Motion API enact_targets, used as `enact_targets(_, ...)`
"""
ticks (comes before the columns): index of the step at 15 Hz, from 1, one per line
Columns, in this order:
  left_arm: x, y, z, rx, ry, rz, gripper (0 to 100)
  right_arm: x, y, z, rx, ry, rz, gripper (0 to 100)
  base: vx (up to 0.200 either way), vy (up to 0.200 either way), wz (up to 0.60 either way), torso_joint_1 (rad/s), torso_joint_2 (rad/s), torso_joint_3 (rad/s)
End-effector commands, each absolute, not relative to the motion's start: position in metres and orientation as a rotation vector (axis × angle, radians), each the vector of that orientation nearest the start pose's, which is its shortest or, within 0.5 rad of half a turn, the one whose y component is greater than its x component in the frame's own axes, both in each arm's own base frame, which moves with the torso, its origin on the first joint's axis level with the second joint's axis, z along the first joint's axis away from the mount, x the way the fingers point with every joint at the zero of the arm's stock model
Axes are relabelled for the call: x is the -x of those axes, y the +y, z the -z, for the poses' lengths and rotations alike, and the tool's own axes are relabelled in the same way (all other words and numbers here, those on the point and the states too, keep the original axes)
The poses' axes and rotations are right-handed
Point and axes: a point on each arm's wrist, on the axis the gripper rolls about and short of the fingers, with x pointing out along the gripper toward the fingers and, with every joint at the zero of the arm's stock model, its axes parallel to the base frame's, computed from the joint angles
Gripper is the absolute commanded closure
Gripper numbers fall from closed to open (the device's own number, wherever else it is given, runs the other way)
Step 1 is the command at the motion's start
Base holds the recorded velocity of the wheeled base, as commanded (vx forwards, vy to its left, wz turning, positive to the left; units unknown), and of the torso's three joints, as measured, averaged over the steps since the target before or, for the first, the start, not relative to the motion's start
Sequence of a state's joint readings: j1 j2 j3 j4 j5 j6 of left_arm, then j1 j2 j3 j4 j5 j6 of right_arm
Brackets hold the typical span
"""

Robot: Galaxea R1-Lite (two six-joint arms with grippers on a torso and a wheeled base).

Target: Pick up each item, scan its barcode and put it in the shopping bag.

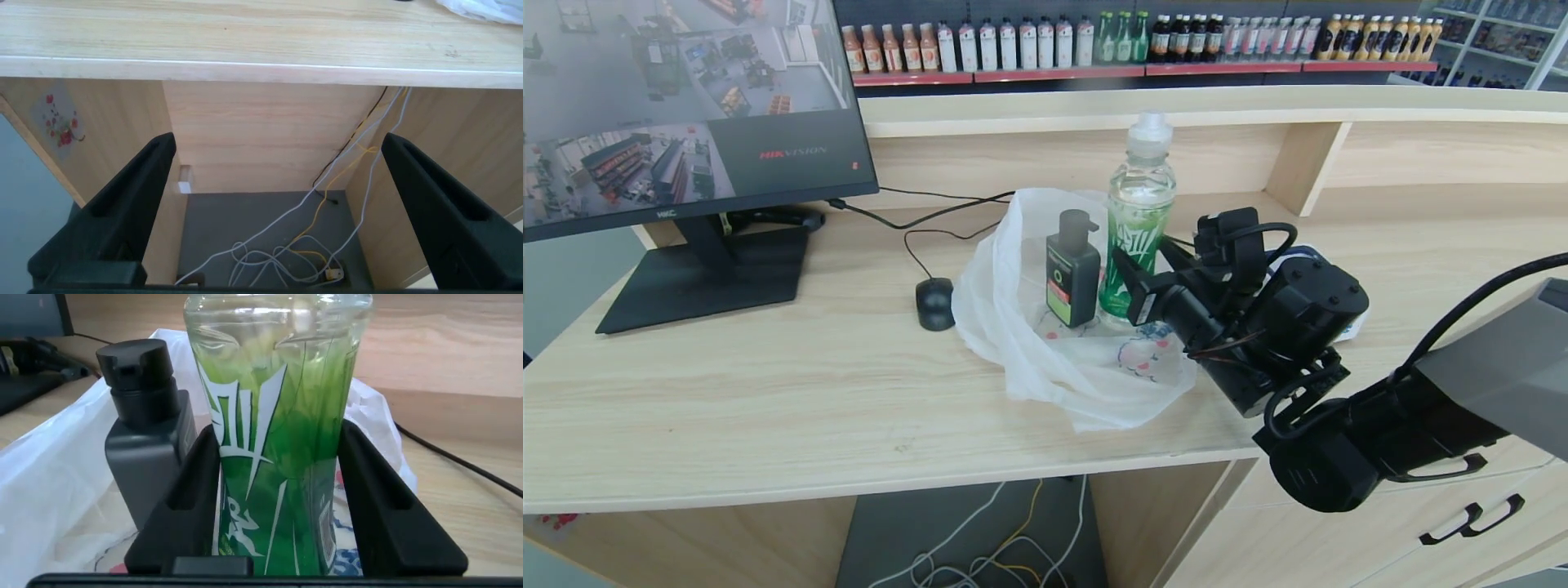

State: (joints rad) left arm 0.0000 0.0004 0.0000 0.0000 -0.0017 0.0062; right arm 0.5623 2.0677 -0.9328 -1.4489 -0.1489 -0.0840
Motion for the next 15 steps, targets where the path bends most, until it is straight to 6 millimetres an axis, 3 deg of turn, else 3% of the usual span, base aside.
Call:
enact_targets(1,0.023,0.000,-0.076,-0.006,0.002,0.002,0,-0.323,0.201,-0.170,-0.028,-0.314,-0.399,100,0.000,0.000,0.00,0.000,0.00,0.000)
enact_targets(10,0.023,0.000,-0.076,-0.006,0.002,0.002,0,-0.312,0.194,-0.167,-0.027,-0.284,-0.401,100,0.000,0.000,0.00,0.000,0.00,0.000)
enact_targets(11,0.023,0.000,-0.075,-0.006,0.000,0.002,0,-0.312,0.193,-0.168,-0.028,-0.287,-0.401,0,0.000,0.000,0.00,0.000,0.00,0.000)
enact_targets(15,0.023,0.000,-0.076,-0.006,0.002,0.002,0,-0.306,0.190,-0.170,-0.040,-0.285,-0.402,0,0.000,0.000,0.00,0.000,0.00,0.000)
